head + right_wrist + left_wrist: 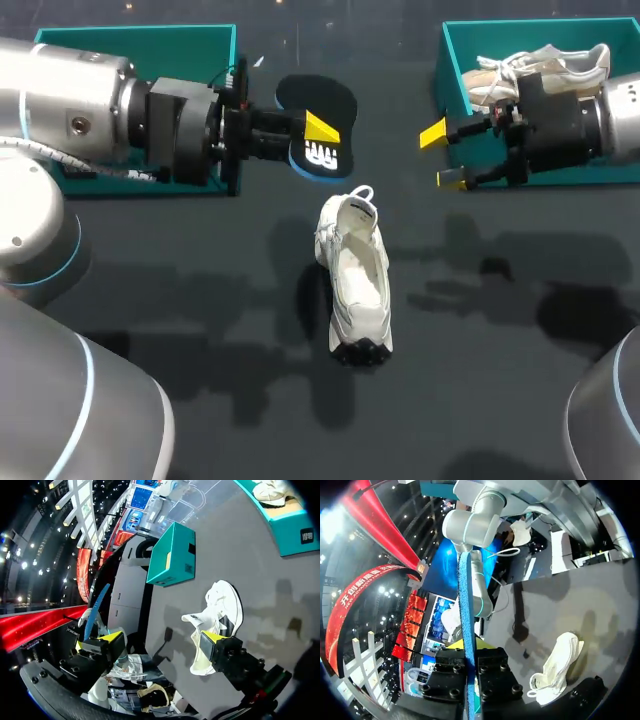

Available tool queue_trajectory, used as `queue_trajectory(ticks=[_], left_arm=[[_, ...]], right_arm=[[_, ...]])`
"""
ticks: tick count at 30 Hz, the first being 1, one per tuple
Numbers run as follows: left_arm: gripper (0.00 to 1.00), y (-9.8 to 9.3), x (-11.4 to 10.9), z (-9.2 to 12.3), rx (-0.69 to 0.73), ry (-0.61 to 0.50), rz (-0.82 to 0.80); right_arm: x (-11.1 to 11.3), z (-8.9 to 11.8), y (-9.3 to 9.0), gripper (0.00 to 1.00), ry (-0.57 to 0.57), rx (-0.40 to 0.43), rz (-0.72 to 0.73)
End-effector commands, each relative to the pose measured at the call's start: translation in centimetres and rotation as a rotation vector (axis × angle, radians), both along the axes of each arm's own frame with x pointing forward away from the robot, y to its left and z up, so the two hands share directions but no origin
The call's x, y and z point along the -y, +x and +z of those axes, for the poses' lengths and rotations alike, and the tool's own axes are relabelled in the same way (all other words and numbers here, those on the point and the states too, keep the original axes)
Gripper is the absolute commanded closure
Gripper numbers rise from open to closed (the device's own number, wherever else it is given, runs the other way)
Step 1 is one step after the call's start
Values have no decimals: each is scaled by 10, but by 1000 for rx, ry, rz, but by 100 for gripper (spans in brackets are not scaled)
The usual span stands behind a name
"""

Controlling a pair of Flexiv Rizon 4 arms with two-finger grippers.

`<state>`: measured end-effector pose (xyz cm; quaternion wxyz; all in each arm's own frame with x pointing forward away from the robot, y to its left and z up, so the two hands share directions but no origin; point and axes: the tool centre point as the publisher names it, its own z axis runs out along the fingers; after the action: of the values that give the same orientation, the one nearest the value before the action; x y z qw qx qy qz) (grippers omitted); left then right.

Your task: Take the shoe out of the shoebox, open the shoe tongue, remove and reinsert the insole, then place the shoe into the shoebox

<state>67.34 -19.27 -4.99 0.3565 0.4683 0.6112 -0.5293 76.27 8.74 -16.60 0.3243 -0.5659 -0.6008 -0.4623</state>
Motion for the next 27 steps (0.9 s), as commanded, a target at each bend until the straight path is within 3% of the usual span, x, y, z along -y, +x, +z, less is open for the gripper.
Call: queue_trajectory(ticks=[1,2,12,21,27], left_arm=[[100,7,11,-20,426,88,-42],[100,8,13,-26,472,120,-40],[100,20,20,-49,624,53,0],[100,37,26,-61,548,-10,106],[100,42,31,-72,478,-35,126]], right_arm=[[0,8,10,0,55,7,1],[0,12,12,0,61,8,6],[-7,29,23,0,161,-25,47],[-23,34,16,0,186,-22,77],[-33,36,13,0,192,34,84]])
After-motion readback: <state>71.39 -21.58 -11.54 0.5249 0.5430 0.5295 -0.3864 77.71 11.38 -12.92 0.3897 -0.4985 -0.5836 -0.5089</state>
